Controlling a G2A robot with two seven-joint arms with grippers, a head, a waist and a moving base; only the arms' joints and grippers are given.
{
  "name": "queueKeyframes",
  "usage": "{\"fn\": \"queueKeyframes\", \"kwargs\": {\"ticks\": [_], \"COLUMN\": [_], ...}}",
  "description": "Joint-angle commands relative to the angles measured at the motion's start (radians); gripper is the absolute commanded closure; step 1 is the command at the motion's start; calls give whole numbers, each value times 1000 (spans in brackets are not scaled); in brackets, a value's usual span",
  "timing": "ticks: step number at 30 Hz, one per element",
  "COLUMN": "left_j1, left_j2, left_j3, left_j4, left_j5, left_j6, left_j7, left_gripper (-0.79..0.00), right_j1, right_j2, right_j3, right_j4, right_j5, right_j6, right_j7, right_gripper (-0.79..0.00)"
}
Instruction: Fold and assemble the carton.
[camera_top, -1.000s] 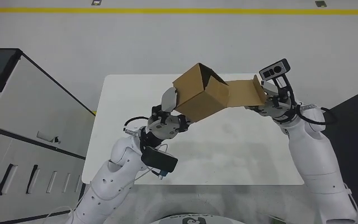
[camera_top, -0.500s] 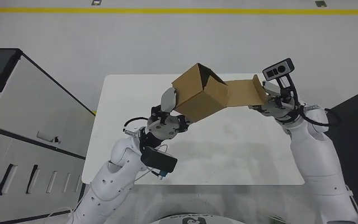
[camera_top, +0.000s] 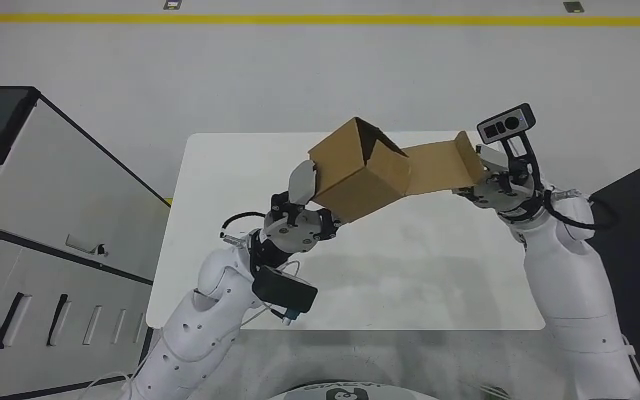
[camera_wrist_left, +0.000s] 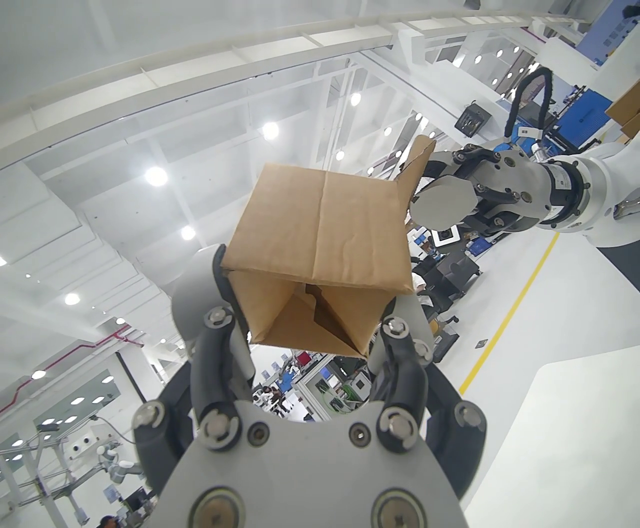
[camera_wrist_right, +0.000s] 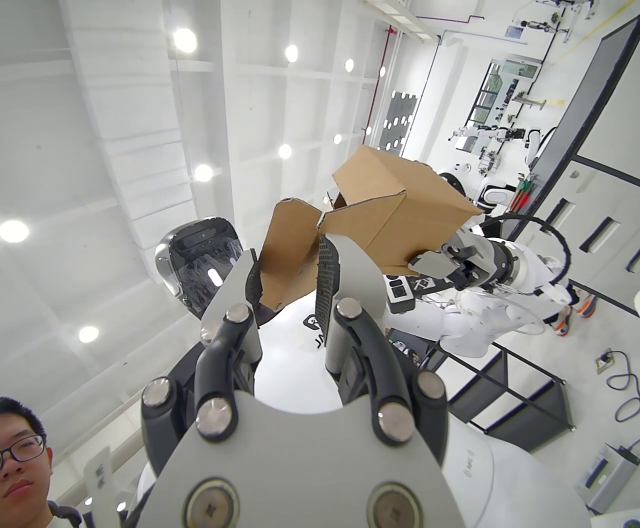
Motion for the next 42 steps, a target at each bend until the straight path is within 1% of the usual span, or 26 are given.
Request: {"fn": "queueKeyframes", "kwargs": {"ticks": [1, 8, 13, 24, 34, 42], "left_j1": [1, 0, -2, 0, 4, 11], "left_j2": [0, 1, 5, 21, 32, 41], "left_j3": [1, 0, -16, -51, -68, -77], "left_j4": [-2, -6, -9, -36, -50, -56], "left_j5": [5, 23, 82, 282, 340, 355], "left_j6": [-2, -3, -5, -25, -61, -98], "left_j7": [1, 1, 2, 19, 52, 74], "left_gripper": [0, 0, 0, 0, 0, 0], "right_j1": [-1, 2, 4, 17, 33, 43], "right_j2": [-1, -3, -3, 2, 12, 18], "right_j3": [-1, -4, 1, 13, 16, 14], "right_j4": [-3, -7, -8, -1, 1, -7], "right_j5": [-1, -12, -25, -78, -156, -208], "right_j6": [2, 11, 24, 78, 130, 150], "right_j7": [-2, -8, -9, 17, 83, 107], "right_gripper": [-194, -148, -126, -142, -145, -142]}}
